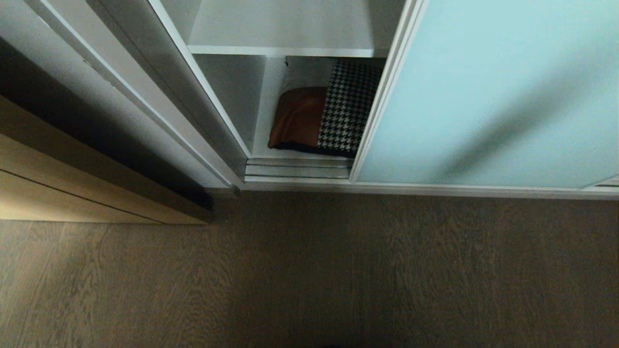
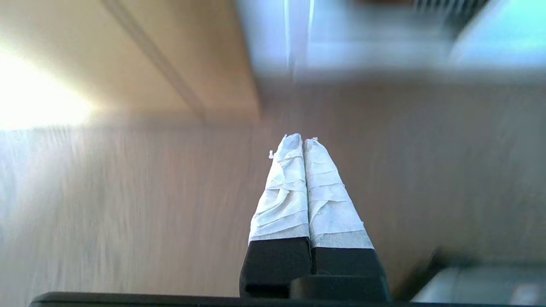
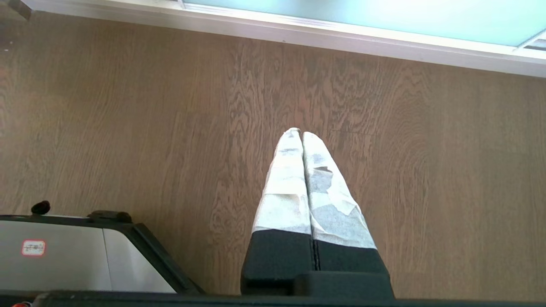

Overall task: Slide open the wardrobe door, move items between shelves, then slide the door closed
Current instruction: Close the door

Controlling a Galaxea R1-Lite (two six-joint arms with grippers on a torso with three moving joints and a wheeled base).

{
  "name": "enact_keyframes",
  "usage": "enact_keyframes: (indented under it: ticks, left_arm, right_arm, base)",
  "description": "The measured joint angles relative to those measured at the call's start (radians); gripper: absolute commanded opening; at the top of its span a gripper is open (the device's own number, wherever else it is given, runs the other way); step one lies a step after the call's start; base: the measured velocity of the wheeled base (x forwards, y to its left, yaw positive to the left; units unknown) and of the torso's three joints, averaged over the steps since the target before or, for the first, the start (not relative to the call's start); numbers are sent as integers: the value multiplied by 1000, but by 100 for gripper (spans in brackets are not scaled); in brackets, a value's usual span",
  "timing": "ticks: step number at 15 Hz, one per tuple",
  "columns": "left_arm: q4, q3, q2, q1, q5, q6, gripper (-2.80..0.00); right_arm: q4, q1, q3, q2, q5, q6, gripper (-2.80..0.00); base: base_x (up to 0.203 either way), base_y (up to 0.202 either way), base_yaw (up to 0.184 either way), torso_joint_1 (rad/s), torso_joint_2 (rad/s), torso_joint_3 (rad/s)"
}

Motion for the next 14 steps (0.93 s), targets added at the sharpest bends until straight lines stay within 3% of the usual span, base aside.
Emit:
enact_keyframes:
  ticks: [4, 8, 11, 14]
  left_arm:
    - [10, -476, 295, -1, -73, -28, -280]
    - [18, -921, 695, -3, -203, -82, -280]
    - [46, -1216, 963, -4, -368, -171, -280]
    - [76, -1431, 1178, -24, -615, -300, -280]
  right_arm:
    - [0, 0, 0, 0, 0, 0, -280]
    - [0, 0, 0, 1, 0, 0, -280]
    - [0, 0, 0, 1, 0, 0, -280]
    - [0, 0, 0, 1, 0, 0, -280]
  base:
    - [0, 0, 0, 0, 0, 0]
    - [0, 0, 0, 0, 0, 0]
    - [0, 0, 0, 0, 0, 0]
    - [0, 0, 0, 0, 0, 0]
